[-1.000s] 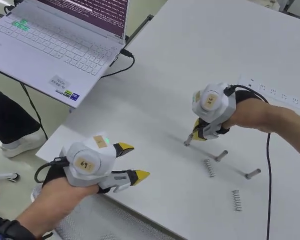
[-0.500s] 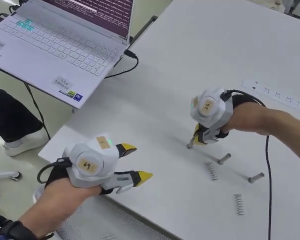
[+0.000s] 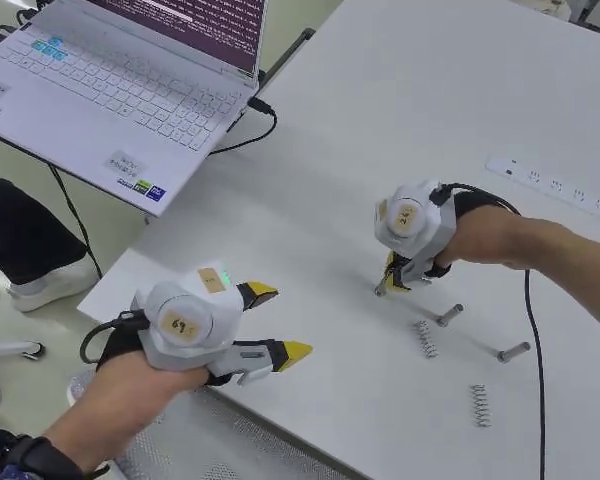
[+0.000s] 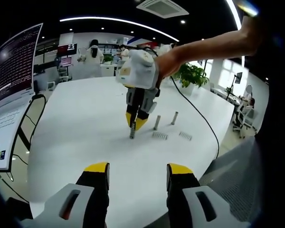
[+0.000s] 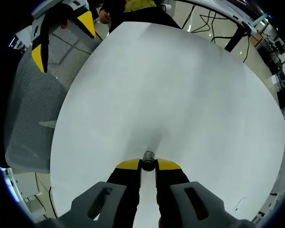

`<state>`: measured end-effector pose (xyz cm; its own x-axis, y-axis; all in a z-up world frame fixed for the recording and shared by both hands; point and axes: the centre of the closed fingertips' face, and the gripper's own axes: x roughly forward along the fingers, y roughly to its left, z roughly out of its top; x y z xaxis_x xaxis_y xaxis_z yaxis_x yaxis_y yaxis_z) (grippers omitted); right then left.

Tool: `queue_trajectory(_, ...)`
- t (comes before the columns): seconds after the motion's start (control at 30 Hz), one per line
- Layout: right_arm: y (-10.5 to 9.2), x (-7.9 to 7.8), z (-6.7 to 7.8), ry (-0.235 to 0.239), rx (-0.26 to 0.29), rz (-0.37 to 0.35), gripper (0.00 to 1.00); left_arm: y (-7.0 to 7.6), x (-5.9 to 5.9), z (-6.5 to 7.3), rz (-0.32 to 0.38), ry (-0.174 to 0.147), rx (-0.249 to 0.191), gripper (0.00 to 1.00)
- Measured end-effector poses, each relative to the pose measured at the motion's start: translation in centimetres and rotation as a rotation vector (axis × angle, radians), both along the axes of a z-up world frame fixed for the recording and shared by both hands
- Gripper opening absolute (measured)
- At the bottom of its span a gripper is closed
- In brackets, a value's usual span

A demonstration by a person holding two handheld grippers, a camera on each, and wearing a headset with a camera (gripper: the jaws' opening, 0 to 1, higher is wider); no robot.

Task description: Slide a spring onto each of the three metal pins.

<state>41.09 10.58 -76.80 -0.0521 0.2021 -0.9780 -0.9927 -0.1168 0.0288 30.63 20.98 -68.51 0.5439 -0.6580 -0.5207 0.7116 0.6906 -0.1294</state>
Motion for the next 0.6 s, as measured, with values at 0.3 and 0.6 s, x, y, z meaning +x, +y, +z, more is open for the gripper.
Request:
queue_trajectory(0.3, 0.01, -0.13, -0.55, 0.002, -0.001, -0.006, 0.09, 0.00, 0.04, 0.10, 0.000, -0.002, 0.001, 0.43)
queue_trajectory(0.6, -0.12, -0.16, -0.22, -0.005, -0.003, -0.002, 0.13, 0.19, 0.12, 0.24, 0.003, -0.004, 0.005, 0.43)
